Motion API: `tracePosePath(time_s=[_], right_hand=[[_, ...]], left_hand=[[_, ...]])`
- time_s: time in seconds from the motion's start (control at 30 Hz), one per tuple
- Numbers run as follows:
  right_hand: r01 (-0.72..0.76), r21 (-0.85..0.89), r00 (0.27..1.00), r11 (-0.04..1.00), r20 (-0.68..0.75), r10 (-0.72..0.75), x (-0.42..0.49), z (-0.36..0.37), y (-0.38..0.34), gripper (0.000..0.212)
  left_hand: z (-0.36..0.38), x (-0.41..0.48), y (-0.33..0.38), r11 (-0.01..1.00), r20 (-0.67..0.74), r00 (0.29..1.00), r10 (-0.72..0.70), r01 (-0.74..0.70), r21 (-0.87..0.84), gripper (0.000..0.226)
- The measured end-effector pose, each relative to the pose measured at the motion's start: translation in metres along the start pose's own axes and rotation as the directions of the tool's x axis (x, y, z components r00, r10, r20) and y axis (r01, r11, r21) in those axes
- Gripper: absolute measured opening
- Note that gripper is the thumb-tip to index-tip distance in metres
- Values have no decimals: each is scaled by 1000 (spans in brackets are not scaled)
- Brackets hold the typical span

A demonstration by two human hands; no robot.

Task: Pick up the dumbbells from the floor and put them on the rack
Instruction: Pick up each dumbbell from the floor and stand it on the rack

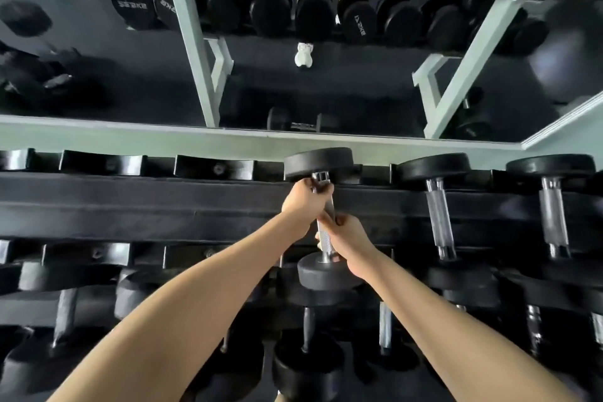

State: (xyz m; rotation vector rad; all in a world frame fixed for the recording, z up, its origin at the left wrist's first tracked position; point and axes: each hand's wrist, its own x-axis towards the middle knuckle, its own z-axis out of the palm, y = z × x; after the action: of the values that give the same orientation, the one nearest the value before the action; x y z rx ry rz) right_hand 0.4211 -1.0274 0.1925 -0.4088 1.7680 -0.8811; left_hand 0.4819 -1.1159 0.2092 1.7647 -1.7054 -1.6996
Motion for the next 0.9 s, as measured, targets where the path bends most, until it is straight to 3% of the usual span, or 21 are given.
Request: tracePosePath(time_s=[0.13,0.27,0.37,0.5,0.7,0.77,0.9], right_hand=[[-12,1,1000,1000,-26,12,11,2,-2,46],[-10,-48,999,999,-36,9,14,1,2,72],[-13,-82,999,997,-41,10,14,3,2,49],[18,-222,994,975,-102,-41,9,5,-3,49],[134,-612,898,779,-257,-356,-24,1,-5,43],[212,-671,845,711,-240,-478,-43,-4,2,50],[316,-719,799,618,-150,-583,-88,-17,23,48]], left_hand=[[1,17,-1,998,10,1000,11,-12,65,23],[2,20,-5,999,15,999,34,-34,42,22],[3,17,-6,999,21,999,39,-39,14,22],[3,12,-4,997,24,1000,16,-18,70,32],[-8,-8,-14,995,-140,990,3,11,102,55],[-12,-26,-24,998,-184,983,-8,18,56,54],[-18,-79,-55,986,-236,970,-49,10,-164,44]])
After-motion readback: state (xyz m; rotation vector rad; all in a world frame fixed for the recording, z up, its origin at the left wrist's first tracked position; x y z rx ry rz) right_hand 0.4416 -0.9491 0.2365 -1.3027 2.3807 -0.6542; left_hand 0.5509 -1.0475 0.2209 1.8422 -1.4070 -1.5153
